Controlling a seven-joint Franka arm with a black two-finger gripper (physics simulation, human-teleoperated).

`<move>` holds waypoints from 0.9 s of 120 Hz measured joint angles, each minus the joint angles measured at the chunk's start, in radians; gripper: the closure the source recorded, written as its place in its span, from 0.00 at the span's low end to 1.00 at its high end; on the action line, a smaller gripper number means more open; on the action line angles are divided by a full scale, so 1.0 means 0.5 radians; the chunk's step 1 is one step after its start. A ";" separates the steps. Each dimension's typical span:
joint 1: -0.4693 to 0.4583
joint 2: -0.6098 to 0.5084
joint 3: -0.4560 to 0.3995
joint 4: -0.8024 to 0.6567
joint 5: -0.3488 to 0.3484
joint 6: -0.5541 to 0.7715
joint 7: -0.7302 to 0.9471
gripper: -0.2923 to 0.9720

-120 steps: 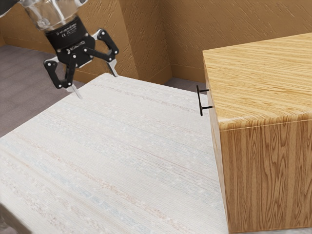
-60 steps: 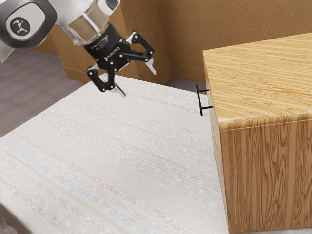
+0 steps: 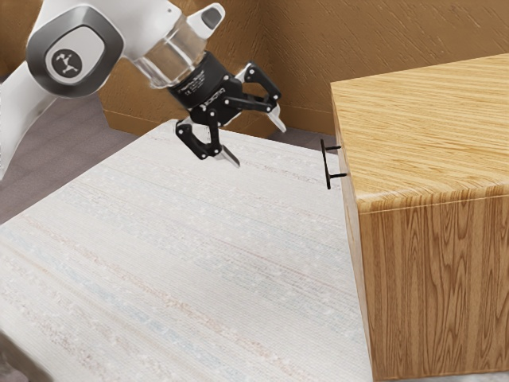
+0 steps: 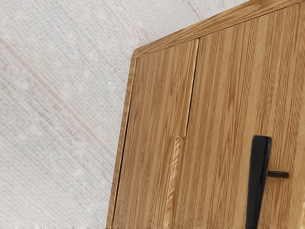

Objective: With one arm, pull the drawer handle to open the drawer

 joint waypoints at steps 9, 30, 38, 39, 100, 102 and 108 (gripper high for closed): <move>-0.028 0.003 0.024 -0.012 -0.002 0.021 0.004 0.30; -0.050 -0.002 0.077 -0.030 -0.003 0.061 0.013 0.31; -0.051 -0.004 0.082 -0.031 -0.004 0.069 0.017 0.31; -0.051 -0.005 0.082 -0.031 -0.004 0.070 0.017 0.31; -0.212 -0.021 0.195 0.039 -0.004 0.189 0.062 0.35; -0.214 -0.021 0.196 0.039 -0.004 0.194 0.063 0.35; -0.218 -0.023 0.203 0.040 -0.004 0.205 0.067 0.36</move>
